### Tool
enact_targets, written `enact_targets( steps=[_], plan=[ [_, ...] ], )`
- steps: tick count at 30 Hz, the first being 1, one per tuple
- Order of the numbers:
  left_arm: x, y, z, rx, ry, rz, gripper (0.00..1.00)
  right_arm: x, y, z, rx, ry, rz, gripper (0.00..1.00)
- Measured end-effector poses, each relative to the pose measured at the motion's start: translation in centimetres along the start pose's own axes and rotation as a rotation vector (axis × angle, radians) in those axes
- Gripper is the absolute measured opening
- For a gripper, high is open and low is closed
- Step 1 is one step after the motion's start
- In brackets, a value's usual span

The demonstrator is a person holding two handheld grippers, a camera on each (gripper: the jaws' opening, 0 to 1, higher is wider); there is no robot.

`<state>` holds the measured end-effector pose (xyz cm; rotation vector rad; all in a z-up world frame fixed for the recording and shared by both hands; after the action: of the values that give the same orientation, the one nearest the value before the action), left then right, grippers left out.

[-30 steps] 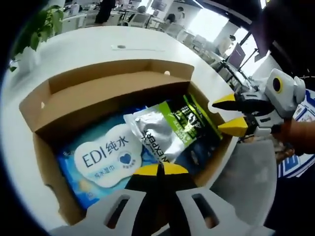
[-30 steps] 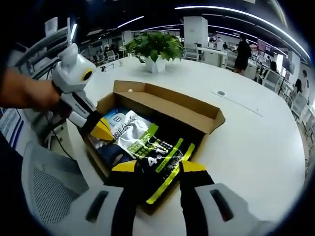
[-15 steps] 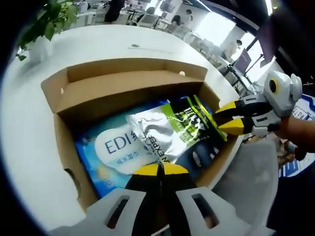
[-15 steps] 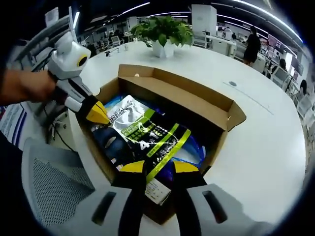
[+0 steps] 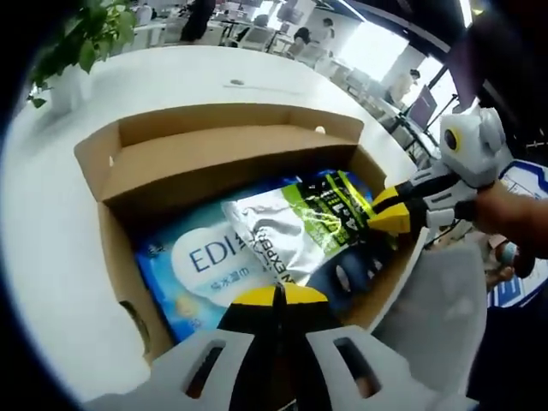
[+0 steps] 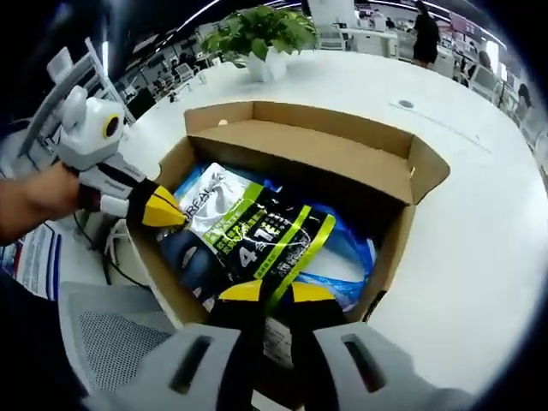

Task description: Operate the shoe box by opening the lid, removing the specified soft item, and placing it in the target area until the item is outside and the box remains undamaged.

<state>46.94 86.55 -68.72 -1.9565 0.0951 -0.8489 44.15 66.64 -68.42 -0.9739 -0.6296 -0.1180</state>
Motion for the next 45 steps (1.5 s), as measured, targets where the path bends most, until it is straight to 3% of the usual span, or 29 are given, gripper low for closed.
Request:
enact_targets(
  steps=[6, 10, 15, 33, 45],
  plan=[
    [-0.1, 0.0, -0.1, 0.001, 0.003, -0.003, 0.00, -0.1, 0.4, -0.1, 0.025, 0.048, -0.016, 0.02],
    [-0.3, 0.1, -0.2, -0.006, 0.014, 0.006, 0.00, -0.1, 0.9, 0.0, -0.010, 0.010, -0.008, 0.00],
    [0.1, -0.9, -0.7, -0.008, 0.010, -0.021, 0.00, 0.0, 0.2, 0.0, -0.028, 0.032, -0.030, 0.00],
    [3.4, -5.5, -3.5, -0.020, 0.063, -0.106, 0.00, 2.1, -4.8, 1.5, -0.025, 0.051, -0.134, 0.00],
    [5.4, -4.2, -7.3, -0.051, 0.125, -0.125, 0.00, 1.2, -9.0, -0.4, -0.089, 0.060, -0.188, 0.00]
  ],
)
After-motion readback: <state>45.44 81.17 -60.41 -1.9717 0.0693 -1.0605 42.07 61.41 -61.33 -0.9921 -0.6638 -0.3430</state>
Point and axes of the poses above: the point that each gripper's makers call its tool centre point, and the gripper's own axes: y roughly forward along the fingers, z roughly to its left, x roughly out of its top, the point moved 7 cm from there along -y, roughly backward along the fingers, and after that the axes turned 7 degrees about x, right-handed, at the moved point
